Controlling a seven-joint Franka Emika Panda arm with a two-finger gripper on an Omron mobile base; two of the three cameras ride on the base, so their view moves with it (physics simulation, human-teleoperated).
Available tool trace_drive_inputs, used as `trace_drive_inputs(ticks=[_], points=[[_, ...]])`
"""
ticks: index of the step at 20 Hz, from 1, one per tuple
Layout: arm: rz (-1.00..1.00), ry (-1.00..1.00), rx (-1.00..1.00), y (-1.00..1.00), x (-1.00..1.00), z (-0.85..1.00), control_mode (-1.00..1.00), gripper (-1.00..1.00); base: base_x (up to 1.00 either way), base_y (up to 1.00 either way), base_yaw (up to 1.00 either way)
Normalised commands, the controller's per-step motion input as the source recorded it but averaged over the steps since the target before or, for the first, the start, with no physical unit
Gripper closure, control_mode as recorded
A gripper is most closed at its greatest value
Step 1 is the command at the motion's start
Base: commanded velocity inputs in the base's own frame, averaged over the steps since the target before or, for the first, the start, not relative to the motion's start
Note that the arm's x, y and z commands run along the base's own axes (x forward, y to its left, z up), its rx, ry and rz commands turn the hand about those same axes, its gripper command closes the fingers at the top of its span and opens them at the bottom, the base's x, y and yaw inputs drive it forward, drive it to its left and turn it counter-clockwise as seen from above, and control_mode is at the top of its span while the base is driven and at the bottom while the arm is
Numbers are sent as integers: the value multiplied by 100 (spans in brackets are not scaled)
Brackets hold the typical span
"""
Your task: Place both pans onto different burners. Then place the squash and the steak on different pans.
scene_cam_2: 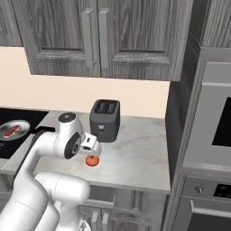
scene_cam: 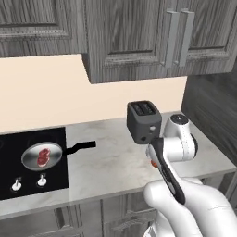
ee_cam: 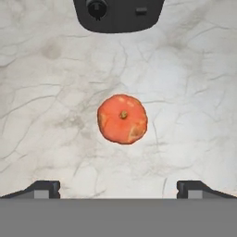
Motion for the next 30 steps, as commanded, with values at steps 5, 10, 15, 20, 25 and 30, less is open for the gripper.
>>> trace_drive_inputs(ticks=[5,10,15,20,25,30], points=[[0,0,0,-5,27,-27,-100,-100,0,0,0],[0,0,0,-6,14,-37,-100,-100,0,0,0],[0,0,0,0,8,-42,-100,-100,0,0,0],[0,0,0,0,8,-44,-100,-100,0,0,0],[0,0,0,0,6,-42,-100,-100,0,0,0],[0,0,0,0,6,-41,-100,-100,0,0,0]])
